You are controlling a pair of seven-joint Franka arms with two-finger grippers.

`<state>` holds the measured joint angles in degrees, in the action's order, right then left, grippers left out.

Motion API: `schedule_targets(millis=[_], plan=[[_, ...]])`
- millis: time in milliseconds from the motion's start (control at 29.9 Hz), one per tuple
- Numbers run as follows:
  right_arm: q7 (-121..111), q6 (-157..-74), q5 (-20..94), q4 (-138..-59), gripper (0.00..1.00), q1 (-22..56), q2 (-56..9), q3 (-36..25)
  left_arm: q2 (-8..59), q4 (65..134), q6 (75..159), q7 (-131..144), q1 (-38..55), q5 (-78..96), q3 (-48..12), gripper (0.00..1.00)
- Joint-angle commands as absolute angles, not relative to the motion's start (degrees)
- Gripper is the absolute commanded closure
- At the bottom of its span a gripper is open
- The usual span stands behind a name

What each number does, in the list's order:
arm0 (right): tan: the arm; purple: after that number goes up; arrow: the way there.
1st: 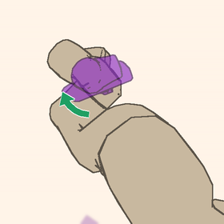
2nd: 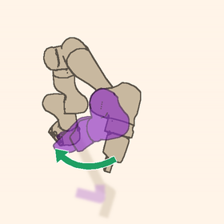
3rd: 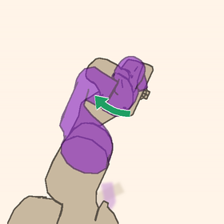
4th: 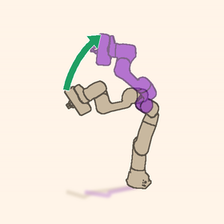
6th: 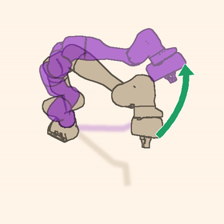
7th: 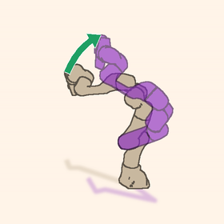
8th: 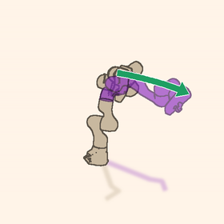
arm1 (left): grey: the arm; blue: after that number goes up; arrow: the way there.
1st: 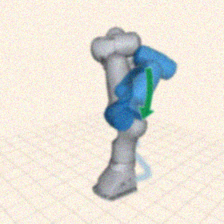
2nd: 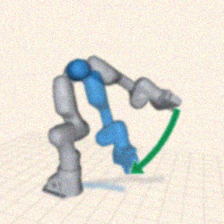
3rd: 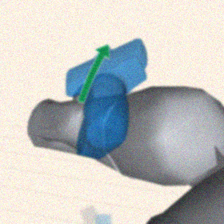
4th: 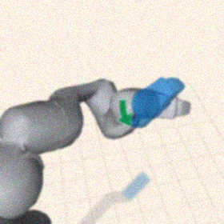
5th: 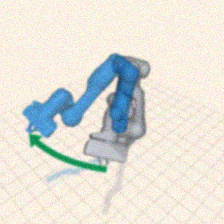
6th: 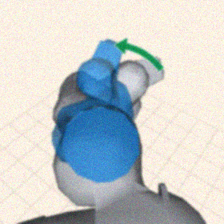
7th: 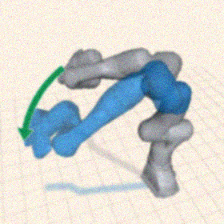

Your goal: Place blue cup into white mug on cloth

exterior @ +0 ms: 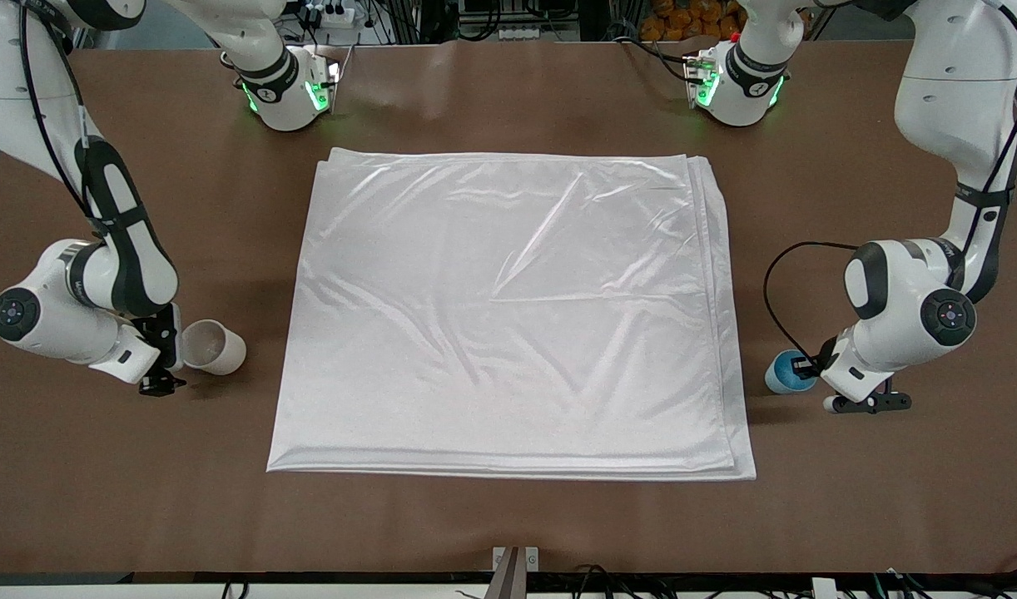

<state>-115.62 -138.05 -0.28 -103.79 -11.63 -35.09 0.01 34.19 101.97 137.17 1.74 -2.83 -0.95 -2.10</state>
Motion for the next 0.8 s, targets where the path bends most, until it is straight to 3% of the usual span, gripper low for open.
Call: schedule_targets(millis=[0,501,768], plan=[[-117.7,-138.8,1.2,-103.5,1.00,-12.9,-35.3,0.4,34.4,102.0,137.8,0.8,-2.8,-1.2,-1.9,1.00],[-117.8,-138.7,4.2,-103.7,1.00,-13.1,-34.3,0.5,33.7,100.8,137.8,0.9,-1.9,-1.3,-2.0,1.00],[-117.4,-135.9,6.9,-103.8,1.00,-12.7,-30.5,1.5,32.6,100.6,137.7,0.8,-1.6,-1.3,-2.0,1.00]])
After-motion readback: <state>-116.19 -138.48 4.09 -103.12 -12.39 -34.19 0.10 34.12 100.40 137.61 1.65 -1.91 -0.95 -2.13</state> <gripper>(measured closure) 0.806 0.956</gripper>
